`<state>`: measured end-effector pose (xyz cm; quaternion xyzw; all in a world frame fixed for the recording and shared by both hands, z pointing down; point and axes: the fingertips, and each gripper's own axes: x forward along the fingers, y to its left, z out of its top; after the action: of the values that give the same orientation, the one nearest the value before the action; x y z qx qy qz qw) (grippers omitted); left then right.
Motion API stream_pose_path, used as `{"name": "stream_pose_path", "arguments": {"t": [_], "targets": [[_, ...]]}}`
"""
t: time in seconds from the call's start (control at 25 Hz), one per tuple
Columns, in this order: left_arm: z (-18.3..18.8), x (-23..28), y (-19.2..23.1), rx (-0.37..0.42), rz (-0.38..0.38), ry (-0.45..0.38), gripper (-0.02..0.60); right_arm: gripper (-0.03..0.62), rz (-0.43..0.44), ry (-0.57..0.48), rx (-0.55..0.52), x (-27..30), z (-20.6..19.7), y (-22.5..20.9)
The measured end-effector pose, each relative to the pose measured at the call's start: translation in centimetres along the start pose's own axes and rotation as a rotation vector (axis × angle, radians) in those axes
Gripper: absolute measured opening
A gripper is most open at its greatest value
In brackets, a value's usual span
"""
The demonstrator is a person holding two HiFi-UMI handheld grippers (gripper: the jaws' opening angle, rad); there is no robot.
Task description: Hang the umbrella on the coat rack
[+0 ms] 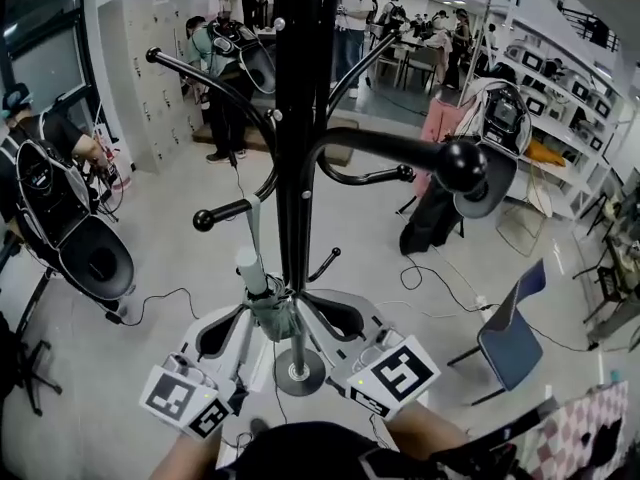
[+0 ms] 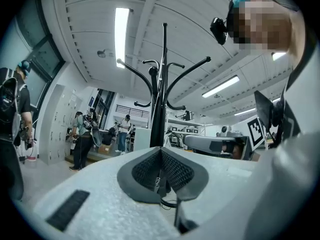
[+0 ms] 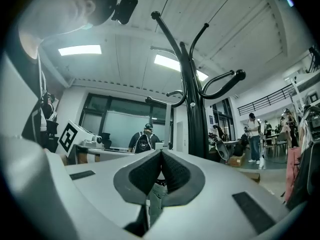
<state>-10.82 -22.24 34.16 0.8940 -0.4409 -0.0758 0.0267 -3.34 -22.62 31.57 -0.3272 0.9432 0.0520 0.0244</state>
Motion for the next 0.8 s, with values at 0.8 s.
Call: {"name": "stream_pose_path", "arguments": {"t": [0.8], "targets": [[0.5, -0.5, 0.1, 0.012, 0.032, -0.013, 0.011, 0.009, -0.035, 0.018, 0.006, 0.3, -0.2, 0.0]]}}
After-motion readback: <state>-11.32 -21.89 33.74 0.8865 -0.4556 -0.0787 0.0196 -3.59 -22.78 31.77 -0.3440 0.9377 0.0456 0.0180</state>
